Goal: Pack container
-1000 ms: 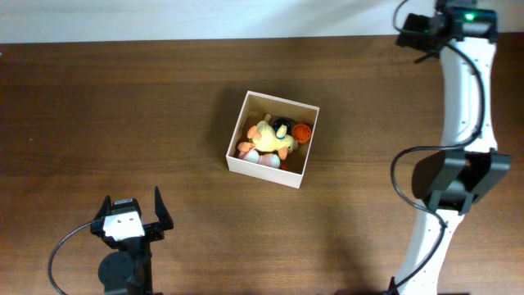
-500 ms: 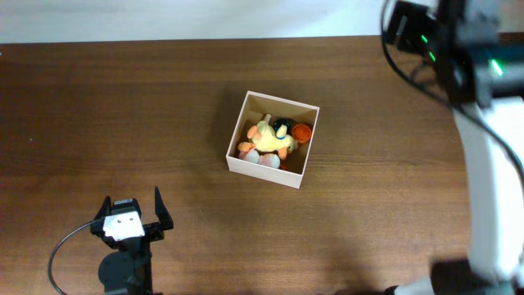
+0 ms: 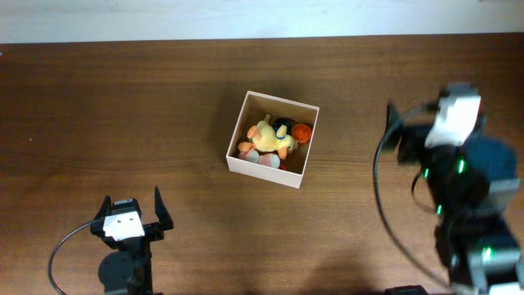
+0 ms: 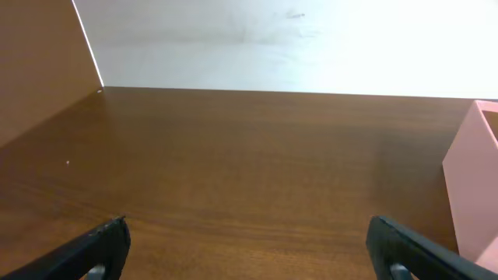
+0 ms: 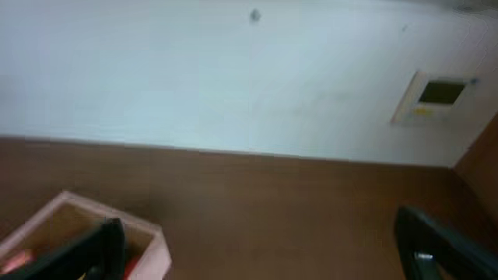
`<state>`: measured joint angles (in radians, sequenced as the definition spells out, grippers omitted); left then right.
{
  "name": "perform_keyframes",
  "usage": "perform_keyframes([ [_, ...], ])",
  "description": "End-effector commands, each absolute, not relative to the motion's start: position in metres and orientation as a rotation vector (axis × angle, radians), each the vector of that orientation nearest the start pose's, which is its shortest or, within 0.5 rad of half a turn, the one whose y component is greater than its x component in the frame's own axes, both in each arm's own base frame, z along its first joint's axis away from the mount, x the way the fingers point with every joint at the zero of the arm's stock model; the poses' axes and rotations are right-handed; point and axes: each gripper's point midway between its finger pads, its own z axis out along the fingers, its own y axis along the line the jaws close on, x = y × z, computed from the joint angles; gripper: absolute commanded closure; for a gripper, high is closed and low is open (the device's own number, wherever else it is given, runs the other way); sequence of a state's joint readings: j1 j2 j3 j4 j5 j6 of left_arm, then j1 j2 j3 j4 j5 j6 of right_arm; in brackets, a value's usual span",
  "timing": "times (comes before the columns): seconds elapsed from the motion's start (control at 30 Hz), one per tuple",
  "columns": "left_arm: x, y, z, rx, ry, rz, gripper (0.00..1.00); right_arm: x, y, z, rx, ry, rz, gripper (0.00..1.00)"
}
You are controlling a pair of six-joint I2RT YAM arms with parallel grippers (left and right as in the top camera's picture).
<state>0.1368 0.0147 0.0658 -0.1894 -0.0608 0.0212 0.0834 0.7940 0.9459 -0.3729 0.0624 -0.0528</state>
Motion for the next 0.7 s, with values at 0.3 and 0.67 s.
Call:
perform_keyframes([
  [0.3,0.237,0.044,0.154,-0.154,1.699,0.171,0.01,0.254,0.029,0.234,-0.106,1.679,0.099,0.01],
  [0.67,0.237,0.044,0.154,-0.154,1.699,0.171,0.01,0.244,0.029,0.191,-0.11,1.633,0.105,0.01],
])
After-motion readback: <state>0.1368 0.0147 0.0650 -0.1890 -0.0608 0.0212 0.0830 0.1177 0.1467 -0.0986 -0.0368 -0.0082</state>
